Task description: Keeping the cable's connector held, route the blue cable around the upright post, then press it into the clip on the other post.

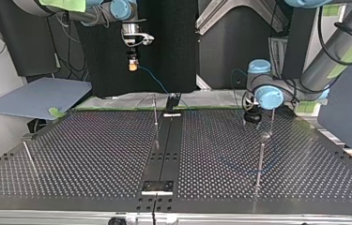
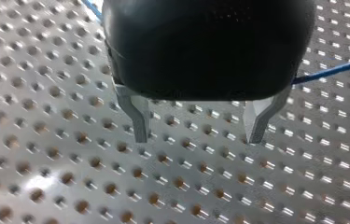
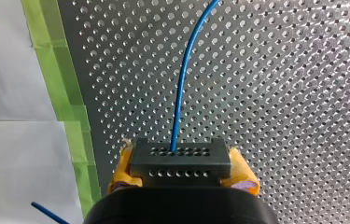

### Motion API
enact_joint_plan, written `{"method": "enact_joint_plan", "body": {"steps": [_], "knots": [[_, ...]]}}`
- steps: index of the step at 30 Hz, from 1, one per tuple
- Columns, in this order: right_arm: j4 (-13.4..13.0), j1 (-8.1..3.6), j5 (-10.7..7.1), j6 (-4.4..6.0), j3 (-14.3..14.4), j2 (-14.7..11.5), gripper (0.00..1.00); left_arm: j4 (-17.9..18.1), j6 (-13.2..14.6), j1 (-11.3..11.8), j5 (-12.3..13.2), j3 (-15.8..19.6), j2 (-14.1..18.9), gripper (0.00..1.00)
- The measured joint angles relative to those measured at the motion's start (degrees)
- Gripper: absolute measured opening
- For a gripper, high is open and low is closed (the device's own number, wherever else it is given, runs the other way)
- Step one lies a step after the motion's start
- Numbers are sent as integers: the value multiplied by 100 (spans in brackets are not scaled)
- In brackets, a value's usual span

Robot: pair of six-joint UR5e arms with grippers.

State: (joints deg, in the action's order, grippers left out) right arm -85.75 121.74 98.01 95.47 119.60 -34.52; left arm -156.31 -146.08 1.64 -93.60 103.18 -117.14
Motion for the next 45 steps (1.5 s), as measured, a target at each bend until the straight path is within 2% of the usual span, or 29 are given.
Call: {"method": "enact_joint_plan", "body": {"steps": [7,11,21,26,35,45], "knots": [[4,-2,0,0,-12,1,0,-14,-12,57,-64,6,240,100],[18,-3,0,0,-22,1,0,-32,-70,169,-180,89,382,100],[37,-1,0,-2,-37,1,0,310,-267,365,-440,468,777,100],[40,-2,0,-7,-37,1,0,499,-394,421,-429,566,1002,100],[34,0,0,-10,-37,1,0,631,-426,460,-424,715,1068,100],[44,-1,0,-9,-38,1,0,641,-271,458,-405,830,1186,100]]}}
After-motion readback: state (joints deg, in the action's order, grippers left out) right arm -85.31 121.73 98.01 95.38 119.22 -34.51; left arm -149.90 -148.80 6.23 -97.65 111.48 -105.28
